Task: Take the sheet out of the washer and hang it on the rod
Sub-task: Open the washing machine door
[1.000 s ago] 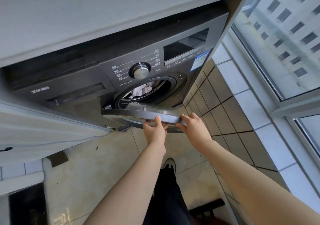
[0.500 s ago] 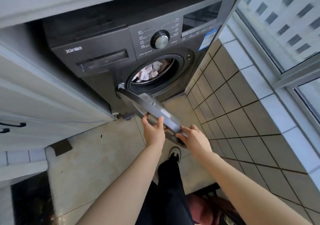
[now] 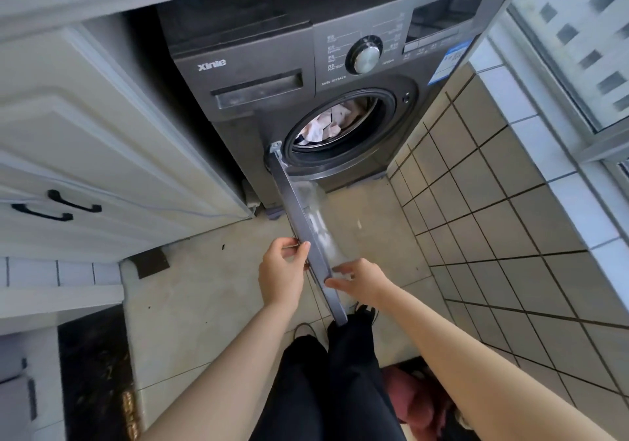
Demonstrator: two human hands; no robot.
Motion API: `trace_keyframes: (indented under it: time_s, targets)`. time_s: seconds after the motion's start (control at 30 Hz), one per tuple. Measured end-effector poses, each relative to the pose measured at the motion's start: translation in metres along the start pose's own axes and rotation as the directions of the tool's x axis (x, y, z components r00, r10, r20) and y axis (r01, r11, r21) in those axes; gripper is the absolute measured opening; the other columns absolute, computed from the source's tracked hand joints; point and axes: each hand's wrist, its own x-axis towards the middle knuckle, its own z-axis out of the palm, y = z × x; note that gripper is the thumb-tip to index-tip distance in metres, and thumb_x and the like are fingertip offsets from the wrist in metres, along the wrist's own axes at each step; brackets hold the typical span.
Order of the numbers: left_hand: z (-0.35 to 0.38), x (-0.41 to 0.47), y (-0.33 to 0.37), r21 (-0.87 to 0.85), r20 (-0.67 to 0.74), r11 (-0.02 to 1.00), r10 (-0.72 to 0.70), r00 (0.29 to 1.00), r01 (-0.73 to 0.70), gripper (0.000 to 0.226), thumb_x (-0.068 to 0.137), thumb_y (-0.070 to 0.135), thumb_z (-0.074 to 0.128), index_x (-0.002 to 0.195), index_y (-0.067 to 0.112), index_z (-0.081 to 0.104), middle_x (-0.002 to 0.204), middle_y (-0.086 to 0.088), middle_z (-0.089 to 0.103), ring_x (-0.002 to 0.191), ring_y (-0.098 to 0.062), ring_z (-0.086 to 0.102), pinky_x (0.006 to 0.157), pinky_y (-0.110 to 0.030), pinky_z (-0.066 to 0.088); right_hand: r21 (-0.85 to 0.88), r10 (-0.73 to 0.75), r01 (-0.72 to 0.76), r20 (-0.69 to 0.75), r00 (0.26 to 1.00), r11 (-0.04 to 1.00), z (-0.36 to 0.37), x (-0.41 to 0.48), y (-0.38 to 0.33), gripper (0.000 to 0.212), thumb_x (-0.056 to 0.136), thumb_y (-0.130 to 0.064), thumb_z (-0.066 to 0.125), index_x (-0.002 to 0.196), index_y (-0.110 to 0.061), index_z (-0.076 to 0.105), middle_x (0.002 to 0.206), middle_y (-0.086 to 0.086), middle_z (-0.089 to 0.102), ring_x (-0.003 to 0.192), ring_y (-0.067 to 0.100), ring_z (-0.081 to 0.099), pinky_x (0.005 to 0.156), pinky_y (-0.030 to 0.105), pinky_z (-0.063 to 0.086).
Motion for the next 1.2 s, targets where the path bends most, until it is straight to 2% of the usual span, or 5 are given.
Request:
trace_keyframes:
  time_s: [0.13, 0.23, 0.5, 0.77, 1.2]
  targets:
    - [-0.013, -0.009, -0.015, 0.087, 0.028, 0.994, 0.063, 0.998, -0.065, 0.036, 0.083, 0.036, 0.072, 0.114, 0.025, 0.055, 0.107, 0.014, 0.061, 0.077, 0.0, 0.061, 0.064, -0.016, 0.042, 0.044, -0.014, 0.012, 0.046, 0.999, 0.999, 0.015, 0.009, -0.009, 0.104, 0.076, -0.051, 0.074, 0.154, -0.023, 0.011, 0.156, 0.003, 0.025, 0.143, 0.021, 0.024, 0.113, 0.035, 0.026]
    - [-0.021, -0.009, -0.027, 0.04, 0.048, 0.997, 0.059, 0.997, -0.061, 0.043, 0.086, 0.032, 0.069, 0.124, 0.022, 0.053, 0.115, 0.009, 0.061, 0.082, 0.006, 0.058, 0.066, -0.009, 0.04, 0.115, -0.01, -0.007, 0.141, 0.99, 0.993, 0.022, 0.016, -0.017, 0.115, 0.072, -0.049, 0.078, 0.153, -0.029, -0.001, 0.16, -0.002, 0.012, 0.147, 0.019, 0.011, 0.118, 0.042, 0.019]
    - [-0.054, -0.007, -0.047, 0.08, -0.008, 0.99, 0.121, 0.993, -0.12, 0.043, 0.092, 0.033, 0.061, 0.132, 0.022, 0.051, 0.123, 0.008, 0.06, 0.099, -0.011, 0.061, 0.082, -0.027, 0.051, 0.237, 0.024, -0.074, 0.21, 0.978, 0.969, 0.052, 0.024, -0.048, 0.113, 0.071, -0.038, 0.081, 0.153, -0.026, 0.005, 0.158, 0.006, 0.016, 0.142, 0.026, 0.026, 0.115, 0.043, 0.028]
    - [-0.083, -0.004, -0.064, 0.183, -0.239, 0.956, 0.268, 0.933, -0.228, 0.033, 0.09, 0.019, 0.065, 0.122, 0.013, 0.06, 0.112, 0.001, 0.063, 0.093, -0.011, 0.06, 0.078, -0.021, 0.045, 0.447, 0.063, -0.134, 0.17, 0.983, 0.884, 0.075, 0.034, -0.087, 0.067, 0.091, -0.021, 0.063, 0.148, -0.017, 0.028, 0.147, 0.013, 0.039, 0.128, 0.026, 0.047, 0.101, 0.033, 0.042]
    - [-0.112, 0.018, -0.058, 0.239, -0.334, 0.95, 0.273, 0.902, -0.199, 0.038, 0.084, 0.001, 0.064, 0.121, 0.008, 0.059, 0.115, -0.006, 0.061, 0.102, -0.023, 0.056, 0.083, -0.019, 0.04, 0.261, 0.035, -0.074, 0.151, 0.988, 0.962, 0.075, 0.046, -0.115, 0.051, 0.1, -0.025, 0.047, 0.146, -0.013, 0.03, 0.138, 0.009, 0.051, 0.12, 0.024, 0.052, 0.086, 0.025, 0.041]
